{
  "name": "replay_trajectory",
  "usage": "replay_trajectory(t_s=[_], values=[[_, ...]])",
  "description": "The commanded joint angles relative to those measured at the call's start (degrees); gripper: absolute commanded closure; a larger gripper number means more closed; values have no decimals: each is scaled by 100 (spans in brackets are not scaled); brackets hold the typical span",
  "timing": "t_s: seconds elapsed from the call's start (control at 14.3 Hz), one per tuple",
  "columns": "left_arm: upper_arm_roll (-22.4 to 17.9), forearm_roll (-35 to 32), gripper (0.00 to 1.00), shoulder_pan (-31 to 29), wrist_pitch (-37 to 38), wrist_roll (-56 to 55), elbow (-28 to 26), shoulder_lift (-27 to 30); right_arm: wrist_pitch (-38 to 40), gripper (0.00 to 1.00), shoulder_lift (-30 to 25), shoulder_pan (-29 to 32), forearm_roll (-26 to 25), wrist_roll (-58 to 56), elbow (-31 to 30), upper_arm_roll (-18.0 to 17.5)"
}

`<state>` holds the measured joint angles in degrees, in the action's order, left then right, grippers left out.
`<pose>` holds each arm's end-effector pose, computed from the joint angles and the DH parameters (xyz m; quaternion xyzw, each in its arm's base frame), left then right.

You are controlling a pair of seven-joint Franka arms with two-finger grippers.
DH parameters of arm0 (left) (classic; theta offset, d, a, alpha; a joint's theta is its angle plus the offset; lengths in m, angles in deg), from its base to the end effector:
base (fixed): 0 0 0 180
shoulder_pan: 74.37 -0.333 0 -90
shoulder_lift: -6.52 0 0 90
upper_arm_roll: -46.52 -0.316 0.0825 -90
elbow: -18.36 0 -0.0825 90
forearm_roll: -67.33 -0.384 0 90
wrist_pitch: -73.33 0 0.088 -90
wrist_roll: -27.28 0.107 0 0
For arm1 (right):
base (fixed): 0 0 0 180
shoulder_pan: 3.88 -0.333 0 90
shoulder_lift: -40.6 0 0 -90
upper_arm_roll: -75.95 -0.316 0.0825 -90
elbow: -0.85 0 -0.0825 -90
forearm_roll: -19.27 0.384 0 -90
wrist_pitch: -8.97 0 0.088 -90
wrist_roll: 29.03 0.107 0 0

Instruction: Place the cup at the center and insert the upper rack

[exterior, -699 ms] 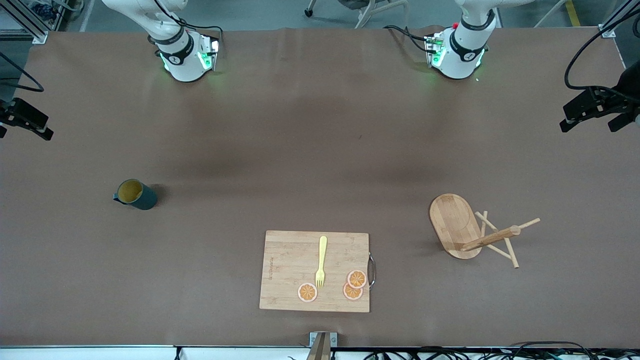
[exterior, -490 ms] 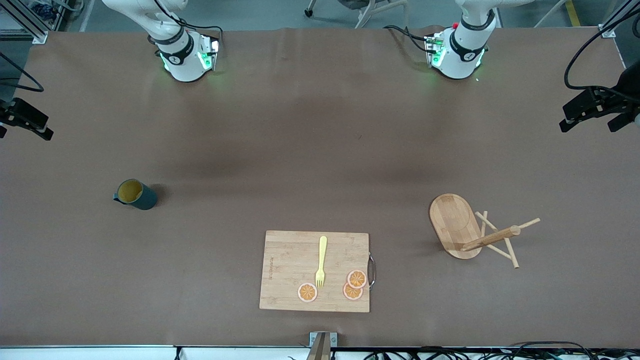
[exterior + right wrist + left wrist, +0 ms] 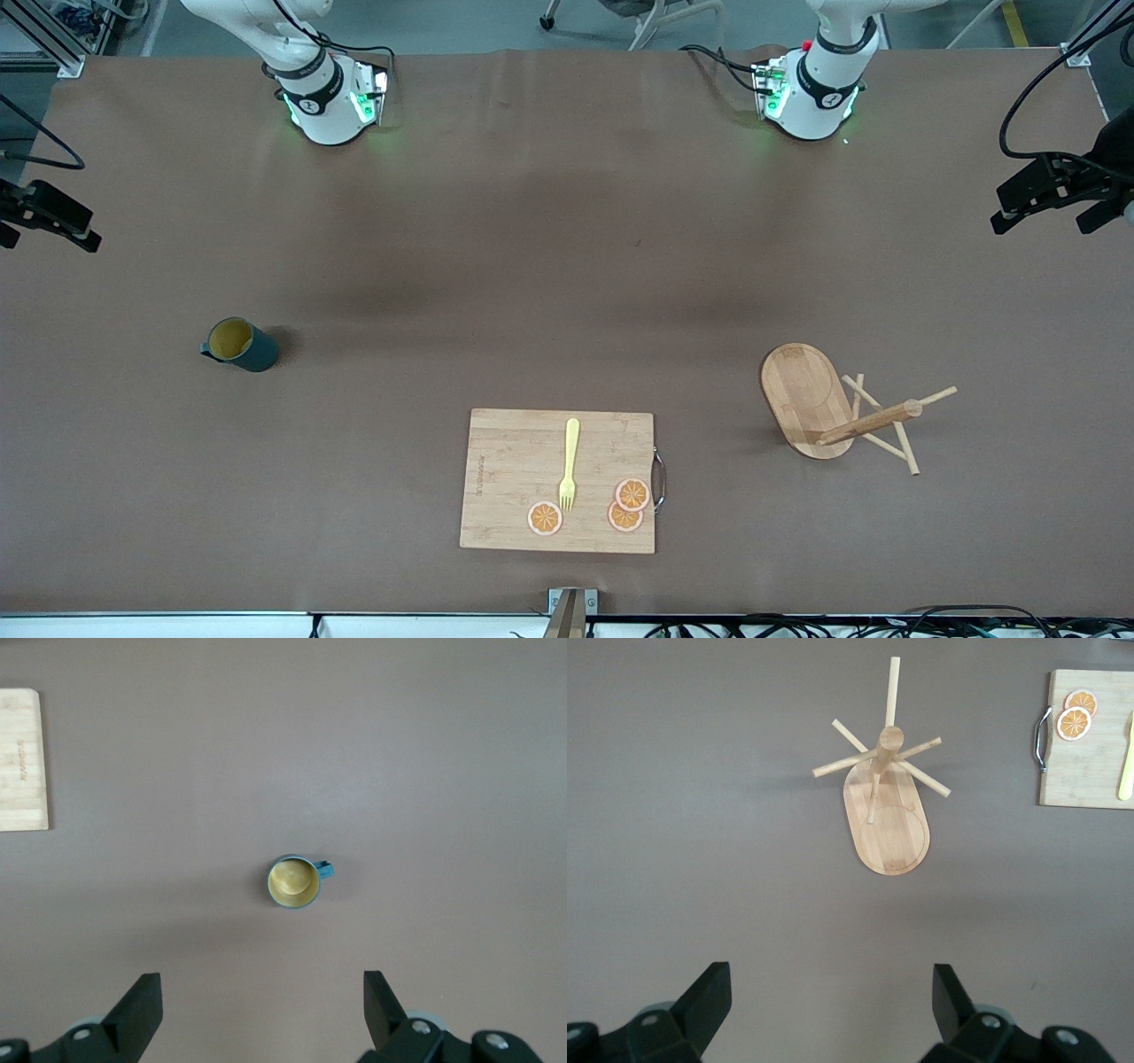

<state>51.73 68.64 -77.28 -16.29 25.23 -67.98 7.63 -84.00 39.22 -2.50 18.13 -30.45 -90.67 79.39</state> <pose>0.5476 -0.0250 0.6647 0.9992 -0.0027 0.0378 0.0120 0.5501 -0.0488 0.6299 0.9992 -0.0294 0.0241 0.0106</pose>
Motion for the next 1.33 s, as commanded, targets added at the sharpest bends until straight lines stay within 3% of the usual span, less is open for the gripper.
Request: replay_trajectory(t_s=[0.0,0.84,1.26], values=[[6,72,0,10,58,-6,64,21,-45,0,373,29,-53,-51,-41,-37],[6,72,0,1,58,3,64,21,-98,0,2403,-77,26,-147,-50,-45],[6,72,0,10,58,-6,64,21,-519,0,2949,-59,466,-174,-76,-37]])
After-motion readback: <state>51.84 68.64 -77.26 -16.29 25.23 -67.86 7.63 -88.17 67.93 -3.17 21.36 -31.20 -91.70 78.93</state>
